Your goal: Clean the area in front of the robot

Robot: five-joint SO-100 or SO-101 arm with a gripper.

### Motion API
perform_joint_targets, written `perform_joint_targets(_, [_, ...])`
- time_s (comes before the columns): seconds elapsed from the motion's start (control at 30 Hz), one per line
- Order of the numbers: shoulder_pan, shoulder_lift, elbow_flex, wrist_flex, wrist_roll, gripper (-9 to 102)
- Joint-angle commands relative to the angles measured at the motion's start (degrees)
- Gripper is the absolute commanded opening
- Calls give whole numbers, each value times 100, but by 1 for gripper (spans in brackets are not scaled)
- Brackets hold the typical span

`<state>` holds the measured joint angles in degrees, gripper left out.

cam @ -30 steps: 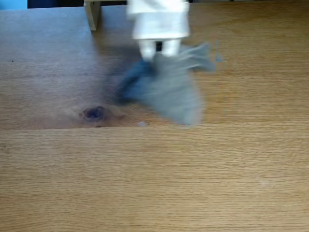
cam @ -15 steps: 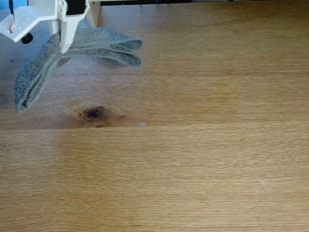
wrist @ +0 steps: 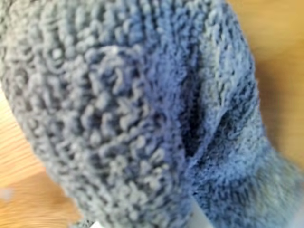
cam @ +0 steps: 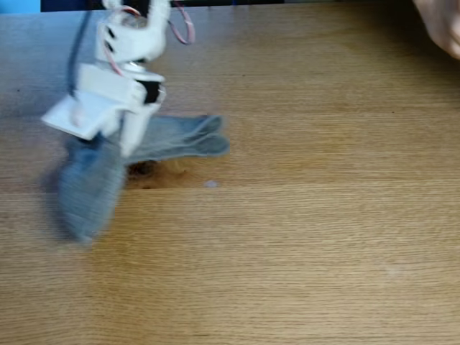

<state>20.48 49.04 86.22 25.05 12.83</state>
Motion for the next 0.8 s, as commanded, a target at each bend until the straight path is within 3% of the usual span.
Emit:
perform_joint_targets(0.0, [-606, -79, -281, -334, 176, 0])
perform_joint_targets(0.43, [-1969, -1635, -281, -1740, 396, 0])
perform_joint_targets(0.6, [-2760, -1134, -229, -1310, 756, 0])
perform_joint_targets(0.77, [-3401, -431, -211, -97, 1354, 0])
